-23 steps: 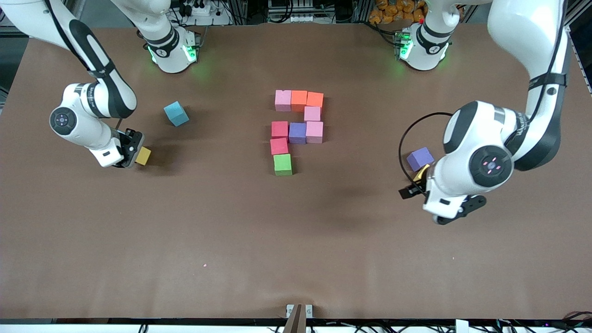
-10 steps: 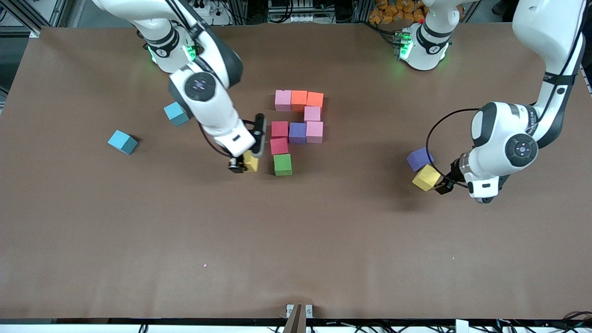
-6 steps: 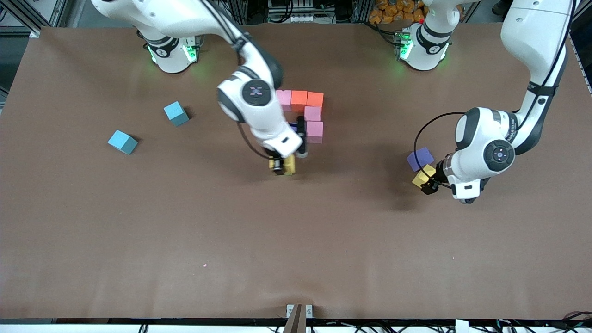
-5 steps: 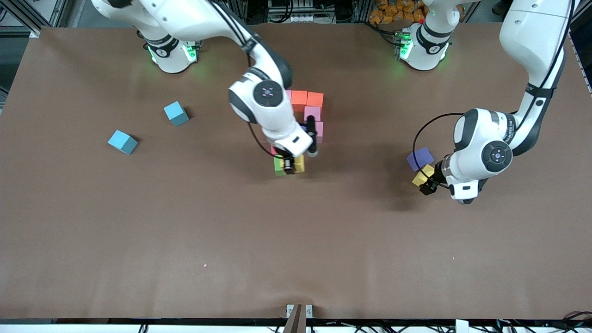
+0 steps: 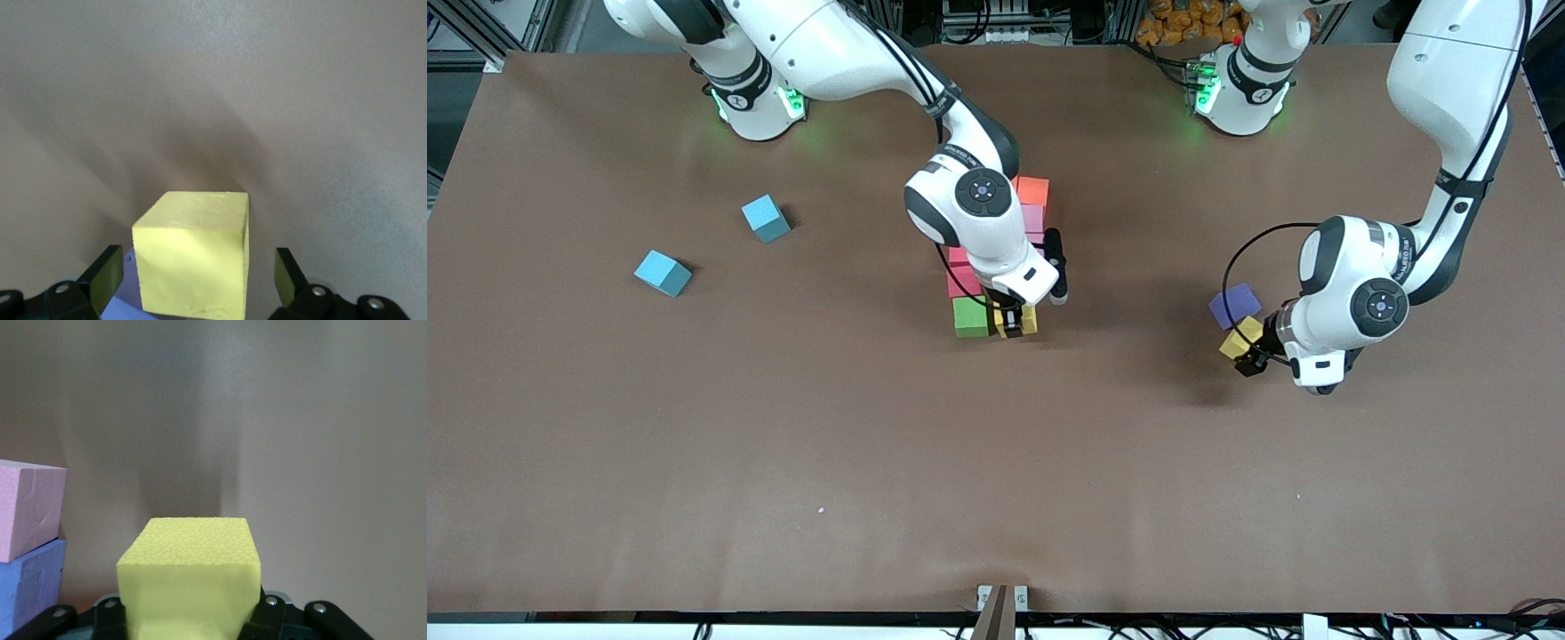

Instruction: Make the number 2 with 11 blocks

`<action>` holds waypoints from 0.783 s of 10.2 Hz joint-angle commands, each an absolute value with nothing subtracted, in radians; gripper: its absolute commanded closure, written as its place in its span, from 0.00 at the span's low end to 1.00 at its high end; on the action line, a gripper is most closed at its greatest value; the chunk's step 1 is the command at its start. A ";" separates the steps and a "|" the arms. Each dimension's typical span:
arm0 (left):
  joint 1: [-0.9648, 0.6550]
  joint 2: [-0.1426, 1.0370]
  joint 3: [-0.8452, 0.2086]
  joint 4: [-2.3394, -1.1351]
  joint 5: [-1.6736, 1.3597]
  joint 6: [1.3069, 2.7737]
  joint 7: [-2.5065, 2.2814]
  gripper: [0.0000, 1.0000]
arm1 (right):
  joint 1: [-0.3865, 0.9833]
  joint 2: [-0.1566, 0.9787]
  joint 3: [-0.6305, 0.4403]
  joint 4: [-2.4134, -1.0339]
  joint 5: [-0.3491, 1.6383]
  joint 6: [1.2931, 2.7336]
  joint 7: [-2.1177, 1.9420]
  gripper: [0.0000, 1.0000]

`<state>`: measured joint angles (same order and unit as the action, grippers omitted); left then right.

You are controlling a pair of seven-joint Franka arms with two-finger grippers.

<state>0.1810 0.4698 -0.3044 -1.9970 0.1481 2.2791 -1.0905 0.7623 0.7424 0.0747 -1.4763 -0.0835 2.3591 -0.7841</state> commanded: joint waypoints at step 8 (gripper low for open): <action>0.186 0.548 -0.307 -1.950 0.193 2.289 -1.104 0.33 | 0.815 0.799 0.038 -1.468 -0.051 2.347 -0.779 0.64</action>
